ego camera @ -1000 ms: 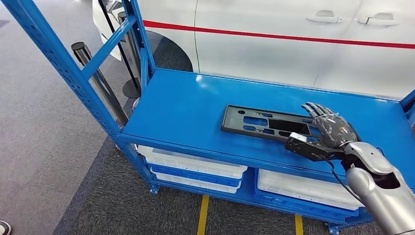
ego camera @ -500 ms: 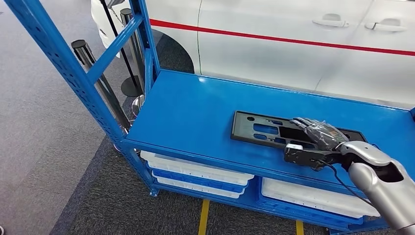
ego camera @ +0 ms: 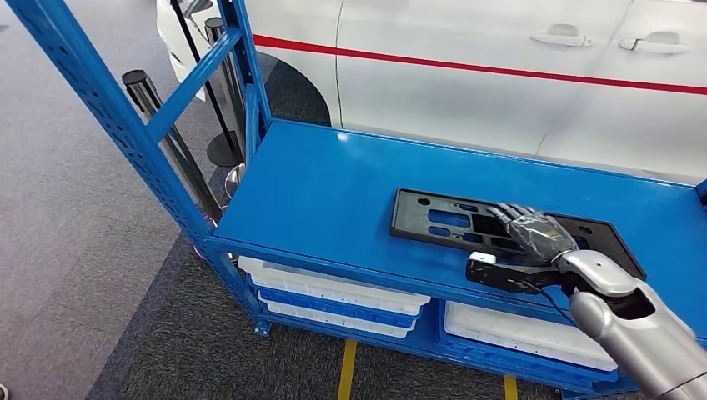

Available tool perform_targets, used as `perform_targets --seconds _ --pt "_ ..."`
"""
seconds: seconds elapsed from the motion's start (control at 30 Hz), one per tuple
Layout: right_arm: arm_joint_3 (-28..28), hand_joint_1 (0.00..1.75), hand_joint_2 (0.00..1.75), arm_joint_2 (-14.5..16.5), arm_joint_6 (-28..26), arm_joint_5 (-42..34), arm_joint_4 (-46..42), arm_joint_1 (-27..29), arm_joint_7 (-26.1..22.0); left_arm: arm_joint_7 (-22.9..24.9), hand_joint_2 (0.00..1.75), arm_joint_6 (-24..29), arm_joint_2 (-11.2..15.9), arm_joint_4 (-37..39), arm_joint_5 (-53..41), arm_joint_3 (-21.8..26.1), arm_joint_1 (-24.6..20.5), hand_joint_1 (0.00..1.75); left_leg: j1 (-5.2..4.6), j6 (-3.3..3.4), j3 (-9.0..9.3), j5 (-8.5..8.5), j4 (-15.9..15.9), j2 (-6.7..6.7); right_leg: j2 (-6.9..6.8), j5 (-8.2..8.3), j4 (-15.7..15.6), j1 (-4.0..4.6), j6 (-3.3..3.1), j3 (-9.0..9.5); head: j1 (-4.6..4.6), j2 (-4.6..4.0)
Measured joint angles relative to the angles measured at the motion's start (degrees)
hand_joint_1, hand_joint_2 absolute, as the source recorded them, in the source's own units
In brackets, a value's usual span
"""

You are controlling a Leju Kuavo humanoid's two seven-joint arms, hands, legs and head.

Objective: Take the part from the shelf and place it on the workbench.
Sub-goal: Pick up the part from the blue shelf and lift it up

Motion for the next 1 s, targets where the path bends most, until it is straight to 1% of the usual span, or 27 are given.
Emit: perform_targets --seconds 0.27,0.4,0.43,0.53,0.57,0.77,1.0 --pt "0.48 0.0 1.75 4.8 -4.01 2.95 2.82 2.57 2.39 0.05 0.0 0.0 -0.1 0.54 0.02 -0.47 -0.5 0.0 0.1 -0.04 0.09 -0.02 -0.08 0.01 0.01 -0.13 0.07 0.12 -0.07 0.02 0.0 0.0" --pt "0.48 0.0 1.75 7.19 -7.34 5.77 4.31 3.52 5.02 0.27 0.0 0.0 -0.4 0.79 0.05 -0.44 -0.72 0.0 0.12 -0.05 0.13 -0.03 -0.09 0.02 0.01 -0.17 0.12 0.13 -0.12 0.0 0.0 0.0" --pt "0.46 0.31 1.75 7.77 -8.4 6.52 4.62 3.76 5.96 0.35 0.0 0.0 -0.51 0.87 0.08 -0.43 -0.77 0.0 0.12 -0.06 0.15 -0.03 -0.09 0.02 0.01 -0.18 0.13 0.13 -0.14 0.0 0.0 0.0" --pt "0.43 1.62 1.75 9.39 -10.68 8.09 5.43 4.52 8.09 0.47 0.0 0.0 -0.85 1.08 0.15 -0.35 -0.87 0.0 0.12 -0.09 0.2 -0.06 -0.09 0.03 0.02 -0.21 0.13 0.13 -0.17 0.02 0.0 0.0" --pt "0.37 1.75 1.75 9.82 -11.1 8.35 5.64 4.81 8.51 0.51 0.0 0.0 -0.96 1.14 0.15 -0.33 -0.89 0.0 0.12 -0.09 0.2 -0.06 -0.09 0.03 0.01 -0.21 0.13 0.13 -0.17 0.02 0.0 0.0" --pt "-1.88 1.75 1.75 11.75 -12.46 9.17 6.17 7.14 9.53 1.09 0.0 0.0 -1.54 1.5 -0.65 0.34 -0.57 0.0 0.12 -0.09 0.2 -0.06 -0.09 0.02 0.01 -0.21 0.13 0.12 -0.17 0.03 0.0 0.0" --pt "-3.81 1.75 1.75 12.47 -12.6 9.85 6.17 7.62 9.58 1.2 0.0 0.0 -1.93 1.69 -1.26 1.34 0.06 0.0 0.11 -0.09 0.21 -0.06 -0.09 0.02 0.01 -0.21 0.13 0.12 -0.17 0.04 0.0 0.0"
